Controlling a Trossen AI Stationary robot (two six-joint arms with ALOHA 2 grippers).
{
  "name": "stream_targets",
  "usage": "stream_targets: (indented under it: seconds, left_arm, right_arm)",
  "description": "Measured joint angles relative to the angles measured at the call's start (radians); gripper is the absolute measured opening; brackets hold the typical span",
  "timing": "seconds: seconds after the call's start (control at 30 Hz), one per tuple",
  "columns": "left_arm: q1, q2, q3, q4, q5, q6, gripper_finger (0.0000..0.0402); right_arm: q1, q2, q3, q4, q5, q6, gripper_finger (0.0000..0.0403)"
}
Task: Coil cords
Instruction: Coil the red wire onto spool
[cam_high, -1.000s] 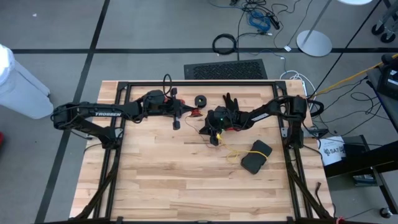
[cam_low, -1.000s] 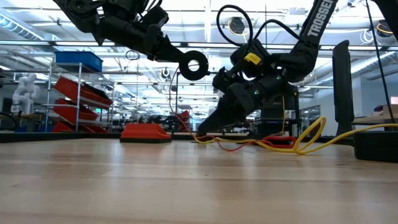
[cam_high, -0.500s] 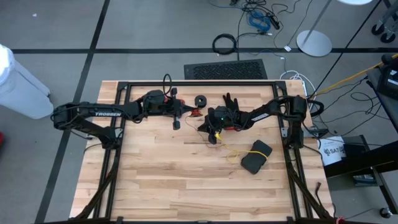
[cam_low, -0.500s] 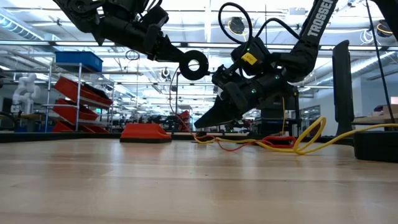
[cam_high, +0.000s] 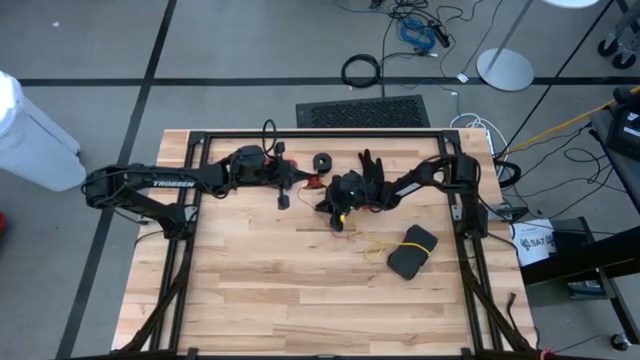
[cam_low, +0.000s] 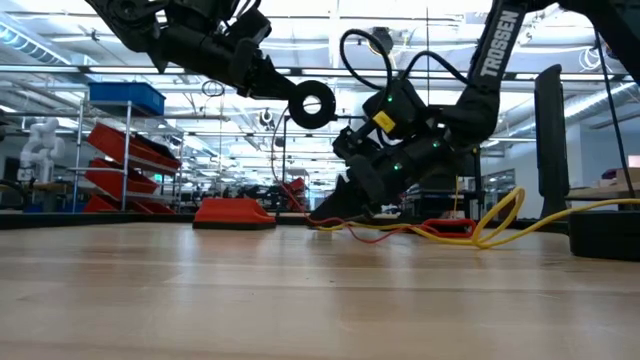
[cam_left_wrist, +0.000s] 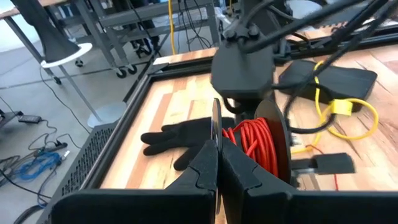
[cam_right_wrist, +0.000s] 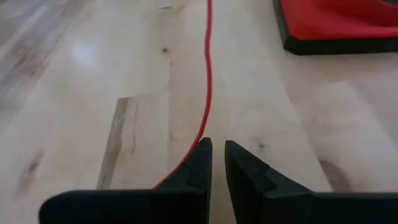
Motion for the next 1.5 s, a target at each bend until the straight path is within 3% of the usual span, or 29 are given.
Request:
stream_targets:
  seconds: [0.53,0.97,1.5]
  left_arm:
    - [0.000,0.000,0.000,-0.004,0.000,0.000,0.0006]
    - [0.000,0.000,0.000,-0.005,0.004,0.000,0.0006]
    - [0.000,0.000,0.000,-0.004,0.008,0.000,0.0006]
  right_arm:
    - [-0.009,-0.008,0.000,-0.007,-0.003,0.003,0.0032]
    - [-0.006,-0.033,0.000,0.096,-0.038,0.020,0.0032]
    - [0.000,-0.032,0.000,-0.018,-0.113,0.031,0.0032]
